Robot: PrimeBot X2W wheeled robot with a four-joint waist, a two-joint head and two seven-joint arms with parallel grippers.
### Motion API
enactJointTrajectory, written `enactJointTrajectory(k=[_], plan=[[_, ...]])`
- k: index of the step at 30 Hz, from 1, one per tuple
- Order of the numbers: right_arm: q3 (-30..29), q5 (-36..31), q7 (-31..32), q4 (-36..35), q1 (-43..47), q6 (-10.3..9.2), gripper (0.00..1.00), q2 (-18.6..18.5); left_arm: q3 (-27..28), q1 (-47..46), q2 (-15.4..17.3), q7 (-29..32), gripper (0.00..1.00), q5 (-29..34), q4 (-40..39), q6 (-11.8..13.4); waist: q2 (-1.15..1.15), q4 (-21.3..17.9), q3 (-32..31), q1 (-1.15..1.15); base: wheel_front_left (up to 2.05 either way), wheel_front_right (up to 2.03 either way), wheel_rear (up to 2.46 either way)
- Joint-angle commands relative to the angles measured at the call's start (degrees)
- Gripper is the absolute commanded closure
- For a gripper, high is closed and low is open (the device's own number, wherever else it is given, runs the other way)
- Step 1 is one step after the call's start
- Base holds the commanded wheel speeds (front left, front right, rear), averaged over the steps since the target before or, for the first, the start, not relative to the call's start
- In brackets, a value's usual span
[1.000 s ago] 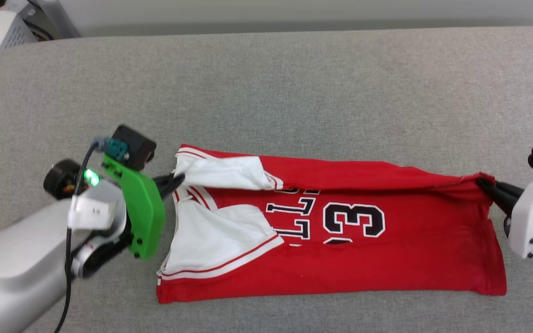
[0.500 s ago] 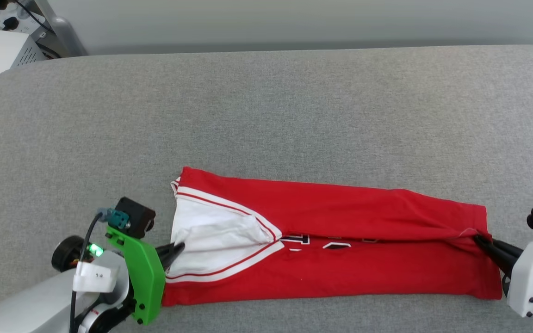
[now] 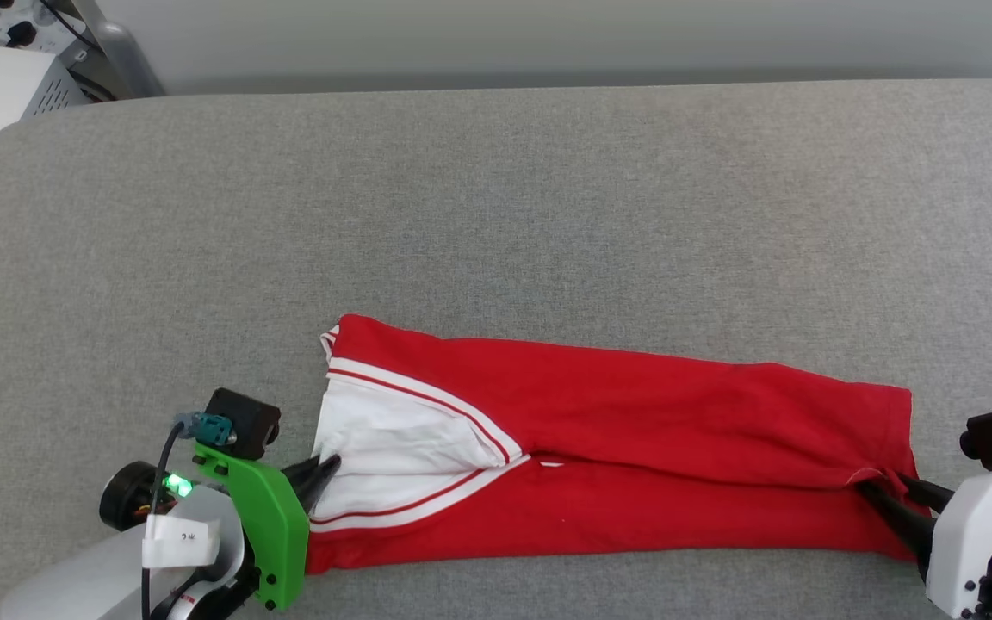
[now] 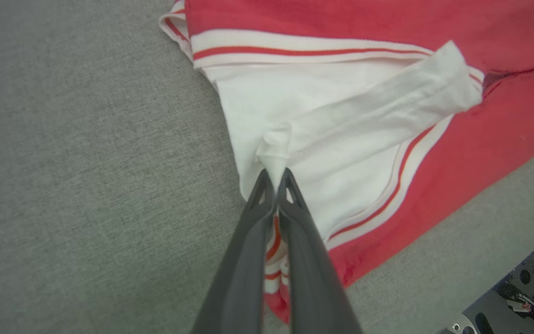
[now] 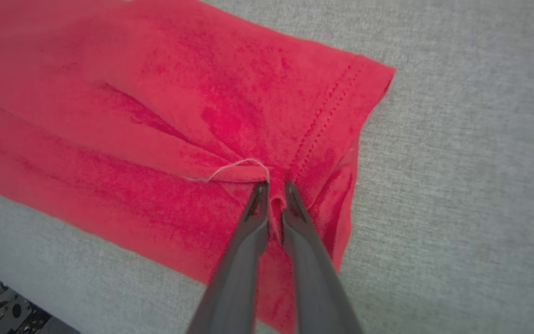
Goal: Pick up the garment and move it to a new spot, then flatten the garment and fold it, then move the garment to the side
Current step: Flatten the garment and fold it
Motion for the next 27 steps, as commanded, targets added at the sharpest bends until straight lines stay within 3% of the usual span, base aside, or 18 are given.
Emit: enactJointTrajectory(k=[1, 6, 12, 17, 20, 22, 27], plan=[[-0.6, 0.0, 0.6, -0.7, 1.4, -0.03, 0.0, 0.1, 0.4, 1.1, -0.2, -1.7, 0.0, 0.8, 0.3, 1.3, 0.0, -0.1, -1.1, 0.0, 0.0, 0.0, 0.0], [-3.7, -0.3, 1.7, -4.8, 3.7, -0.03, 0.0, -0.9, 1.6, 2.2, -0.5, -7.0, 0.0, 2.9, 0.0, 4.6, 0.0, -0.2, -3.1, 0.0, 0.0, 0.0, 0.0], [-9.9, -0.6, 3.5, -10.9, 7.6, -0.03, 0.0, -1.5, 5.2, 4.0, -0.5, -13.9, 0.0, 4.4, -1.7, 10.6, 0.0, -0.4, -4.6, 0.0, 0.0, 0.0, 0.0], [-16.4, -0.3, 6.0, -14.7, 10.0, -0.03, 0.0, -1.2, 12.0, 6.9, -1.8, -16.0, 0.0, 7.2, -3.3, 16.1, 0.0, -0.4, -4.9, 0.0, 0.0, 0.0, 0.0], [-21.0, 1.8, 9.2, -14.7, 10.8, -0.03, 0.0, -0.1, 19.9, 10.7, -4.4, -16.1, 0.0, 15.0, -6.1, 20.5, 0.0, 0.0, -4.5, 0.0, 0.0, 0.0, 0.0], [-22.8, 2.8, 11.1, -13.8, 10.7, -0.03, 0.0, 0.1, 23.6, 13.1, -5.9, -16.1, 0.0, 18.7, -7.1, 21.7, 0.0, 0.2, -4.1, 0.0, 0.0, 0.0, 0.0], [-24.6, 5.6, 16.1, -9.9, 9.3, -0.03, 0.0, 1.3, 32.5, 18.3, -10.1, -16.1, 0.0, 26.9, -7.7, 20.8, 0.0, 1.1, -2.5, 0.0, 0.0, 0.0, 0.0]])
